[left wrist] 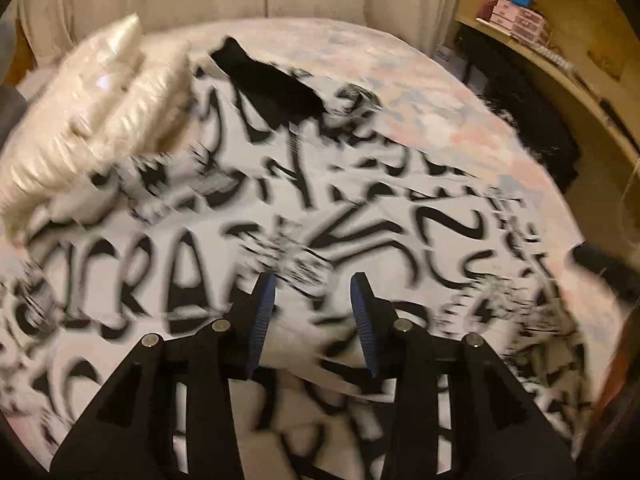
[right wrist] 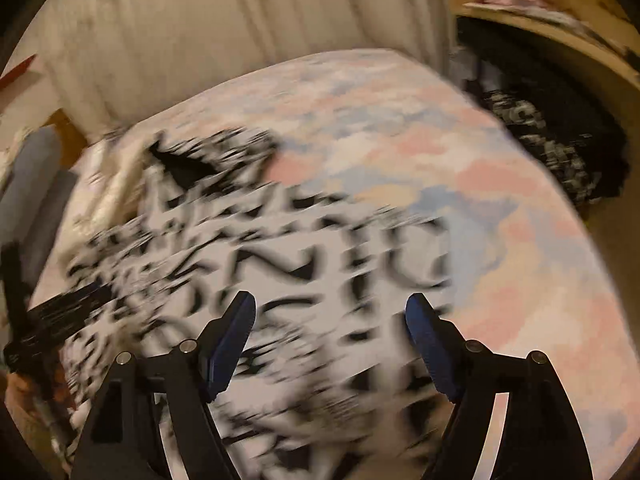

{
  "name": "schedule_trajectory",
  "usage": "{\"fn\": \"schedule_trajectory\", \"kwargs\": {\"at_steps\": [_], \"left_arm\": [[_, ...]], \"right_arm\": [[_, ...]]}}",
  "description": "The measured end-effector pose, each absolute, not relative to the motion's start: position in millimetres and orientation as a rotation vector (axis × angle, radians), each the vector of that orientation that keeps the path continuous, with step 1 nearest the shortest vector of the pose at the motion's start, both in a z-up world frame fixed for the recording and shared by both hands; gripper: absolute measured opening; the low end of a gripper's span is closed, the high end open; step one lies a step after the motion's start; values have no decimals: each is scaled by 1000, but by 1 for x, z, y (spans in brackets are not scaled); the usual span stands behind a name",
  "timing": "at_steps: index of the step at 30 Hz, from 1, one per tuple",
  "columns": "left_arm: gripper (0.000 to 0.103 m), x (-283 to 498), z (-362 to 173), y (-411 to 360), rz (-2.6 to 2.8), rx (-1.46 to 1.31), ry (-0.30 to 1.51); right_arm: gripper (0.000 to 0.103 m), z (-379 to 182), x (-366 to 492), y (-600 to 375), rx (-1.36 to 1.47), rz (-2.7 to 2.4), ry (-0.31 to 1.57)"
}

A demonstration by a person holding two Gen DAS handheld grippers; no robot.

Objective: Fold large clothes

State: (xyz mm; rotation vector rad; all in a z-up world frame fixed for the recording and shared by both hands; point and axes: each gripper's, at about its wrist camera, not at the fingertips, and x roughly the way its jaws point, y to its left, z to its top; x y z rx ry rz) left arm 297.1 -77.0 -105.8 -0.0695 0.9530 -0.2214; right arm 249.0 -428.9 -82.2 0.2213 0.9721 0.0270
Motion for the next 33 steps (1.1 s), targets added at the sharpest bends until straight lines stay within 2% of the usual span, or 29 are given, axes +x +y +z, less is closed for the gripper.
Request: {"fn": "schedule_trajectory", "kwargs": {"at_steps": [4, 8, 9, 11, 16, 18, 19, 20, 22, 24, 27, 30, 33], "left_arm": [[35, 292, -126, -106, -239, -104, 1011], [32, 289, -161, -131, -197, -63, 1060], [32, 286, -167, -136, -179, -33, 1056], [32, 283, -171, -140, -173, -1, 1043], [33, 283, -169, -136, -196, -34, 1061], [33, 283, -168, -132, -212, -46, 1070], [34, 281, -167, -132, -227, -46, 1074], [35, 283, -168, -132, -235, -45, 1076], [45, 279, -167, -135, -249, -40, 1074], [50, 278, -167, -138, -253, -31, 1073], [50, 275, -165, -142, -238, -4, 1068], [50, 272, -161, -142, -226, -7, 1065], [50, 266, -153, -140, -233, -20, 1055]], "right_arm": [[66, -106, 242, -369, 222, 116, 1025], [64, -151, 236, -335, 214, 117, 1126], [64, -162, 236, -336, 203, 101, 1146], [56, -174, 232, -341, 189, 77, 1161], [52, -166, 210, -388, 124, -117, 1132], [27, -162, 195, -416, 158, -154, 1123], [10, -160, 190, -427, 195, -148, 1127], [0, -161, 186, -437, 218, -147, 1125], [0, -159, 180, -445, 260, -139, 1118], [0, -157, 178, -441, 237, -180, 1115], [3, -155, 173, -437, 253, -186, 1117], [10, -149, 171, -435, 262, -191, 1113], [24, -142, 170, -447, 275, -191, 1098]]}}
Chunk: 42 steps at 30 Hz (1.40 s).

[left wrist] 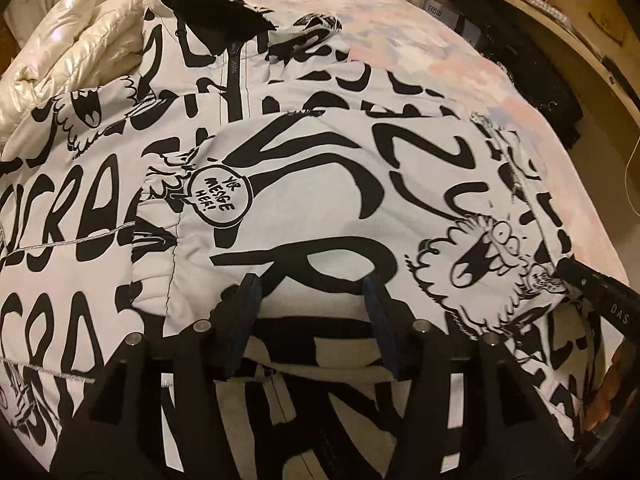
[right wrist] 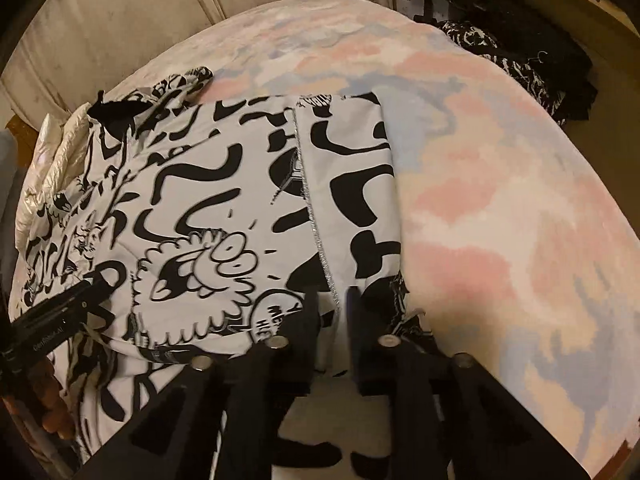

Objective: Fold large clothes

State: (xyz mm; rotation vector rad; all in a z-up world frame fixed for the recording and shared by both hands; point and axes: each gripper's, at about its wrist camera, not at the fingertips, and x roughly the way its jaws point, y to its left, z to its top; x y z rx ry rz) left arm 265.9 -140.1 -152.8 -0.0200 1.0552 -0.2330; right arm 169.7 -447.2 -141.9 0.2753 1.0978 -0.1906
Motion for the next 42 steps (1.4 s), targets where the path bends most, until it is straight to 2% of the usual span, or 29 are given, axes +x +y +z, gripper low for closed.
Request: {"fn": "schedule_trajectory", "kwargs": {"at_steps": [2, 4, 7, 21, 35, 42], "left_arm": [[50, 262, -148, -140, -237, -24, 1047], [54, 256, -141, -139, -232, -23, 1036], [59, 245, -132, -139, -210, -18, 1022], [59, 186, -99, -135, -191, 29, 958], [59, 104, -68, -92, -201, -5, 913], [59, 62, -45, -58, -193, -33, 875]], "right_arm": [[47, -132, 165, -442, 278, -185, 1077], [59, -119, 157, -436, 265, -188, 1049], [60, -107, 147, -426, 248, -190, 1029], [60, -79, 94, -401, 226, -171, 1015], [60, -50, 20, -377, 230, -142, 988], [60, -12, -8, -339, 171, -90, 928]]}}
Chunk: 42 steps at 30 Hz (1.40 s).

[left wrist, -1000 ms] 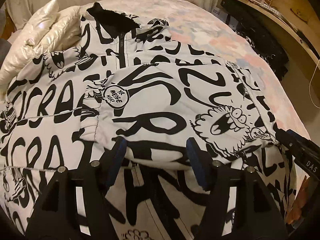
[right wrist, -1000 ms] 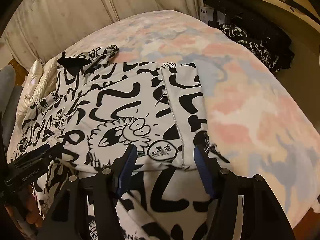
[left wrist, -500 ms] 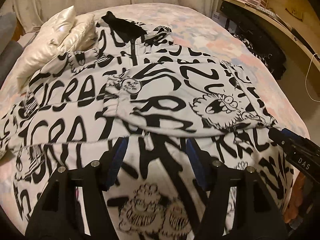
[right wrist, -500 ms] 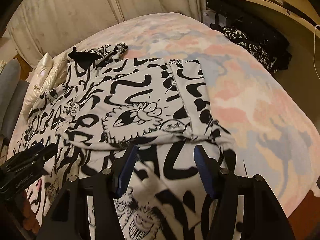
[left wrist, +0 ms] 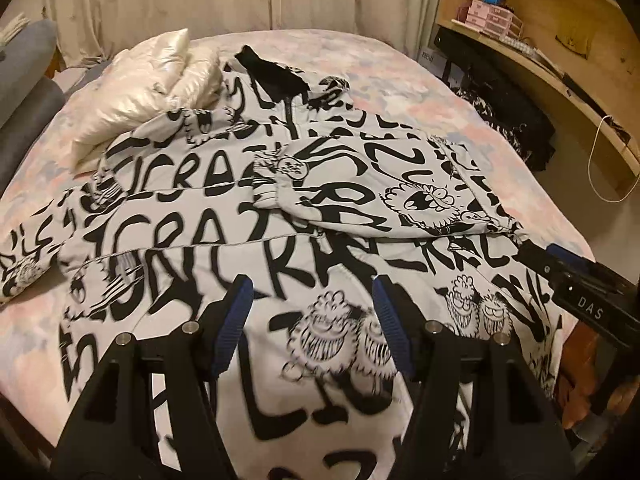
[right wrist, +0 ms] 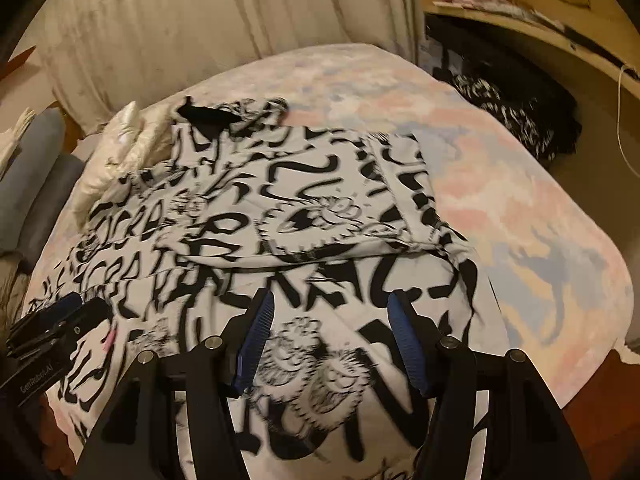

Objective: Fold large clothes

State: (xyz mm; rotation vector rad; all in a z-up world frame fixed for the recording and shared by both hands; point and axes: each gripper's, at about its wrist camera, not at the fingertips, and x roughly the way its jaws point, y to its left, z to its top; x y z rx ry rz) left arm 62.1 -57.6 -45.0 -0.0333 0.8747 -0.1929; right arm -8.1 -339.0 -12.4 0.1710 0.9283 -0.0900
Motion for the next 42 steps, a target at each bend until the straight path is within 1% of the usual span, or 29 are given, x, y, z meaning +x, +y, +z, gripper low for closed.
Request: {"fn": "schedule_trajectory", "kwargs": {"at_steps": [5, 8, 11, 18, 23, 26, 32, 39, 42], "left_arm": [[60, 41, -33, -30, -173, -56, 852], [60, 28, -29, -11, -157, -72, 847], [60, 22, -29, 0, -141, -76, 849], [60, 11, -33, 24, -113, -96, 866], [60, 6, -34, 58, -46, -122, 862], [60, 6, -33, 92, 13, -155, 855], [60, 6, -41, 185, 130, -284, 850], [60, 8, -68, 299, 208, -447, 814], [60, 7, -89, 349, 227, -532, 812]], "right_arm": [[60, 14, -22, -302, 127, -40, 890], [64, 26, -30, -280, 108, -13, 871], [65, 34, -36, -261, 91, 8, 858], [67, 42, -52, -227, 81, 69, 854], [68, 41, -55, -199, 59, 127, 846], [68, 39, -51, -180, 51, 163, 844], [68, 33, -31, -122, -2, 242, 840], [68, 21, 13, -23, -82, 361, 839], [68, 17, 34, 25, -109, 413, 830]]}}
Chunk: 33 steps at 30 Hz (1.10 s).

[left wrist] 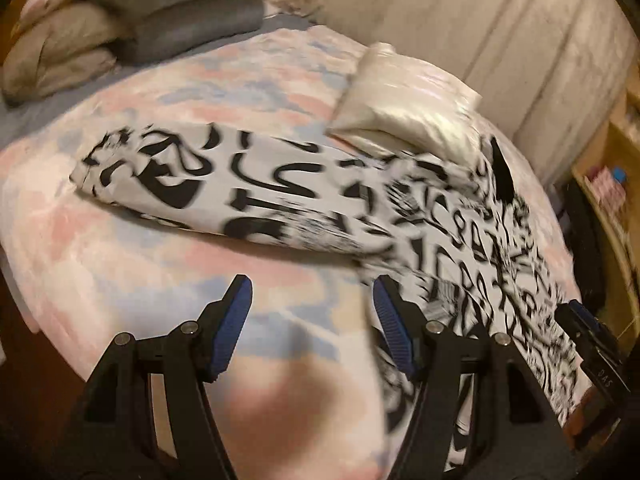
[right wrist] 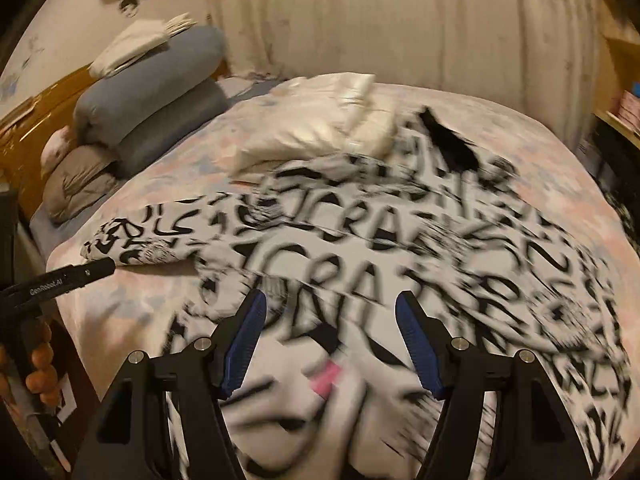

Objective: Fold large clothes

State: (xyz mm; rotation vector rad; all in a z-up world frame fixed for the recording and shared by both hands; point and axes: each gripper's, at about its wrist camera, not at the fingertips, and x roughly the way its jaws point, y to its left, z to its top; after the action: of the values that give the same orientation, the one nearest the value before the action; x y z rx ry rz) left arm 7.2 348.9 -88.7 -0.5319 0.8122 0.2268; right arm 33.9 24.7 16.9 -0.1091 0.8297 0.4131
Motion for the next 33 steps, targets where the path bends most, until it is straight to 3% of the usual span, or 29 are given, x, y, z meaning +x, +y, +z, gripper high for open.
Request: {"fn": "schedule_trajectory", "kwargs": {"at_steps": [7, 14, 17, 20, 23, 25, 28, 33], "left_arm": [[60, 13, -138, 440, 275, -691, 817], [60, 18, -173, 510, 311, -848, 764], [60, 22, -181, 529, 309, -886, 728], [58, 28, -186, 540, 341, -887, 714], [36, 34, -187, 542, 413, -868, 710], [14, 38, -187, 541, 473, -846, 719], [4, 47, -172, 525, 528, -728, 743], [3, 61, -106, 468, 536, -447, 696]], "right_arm": [[64, -8, 83, 150, -168, 540, 831], [36, -65, 133, 253, -187, 636, 920], [29, -102, 147, 277, -201, 650, 996], [29, -128, 152, 288, -218, 643, 1026], [29, -137, 155, 292, -202, 649, 1028], [29, -141, 159, 295, -186, 655, 1032], [29, -142, 160, 293, -175, 660, 1036], [29, -124, 164, 263, -77, 663, 1064]]}}
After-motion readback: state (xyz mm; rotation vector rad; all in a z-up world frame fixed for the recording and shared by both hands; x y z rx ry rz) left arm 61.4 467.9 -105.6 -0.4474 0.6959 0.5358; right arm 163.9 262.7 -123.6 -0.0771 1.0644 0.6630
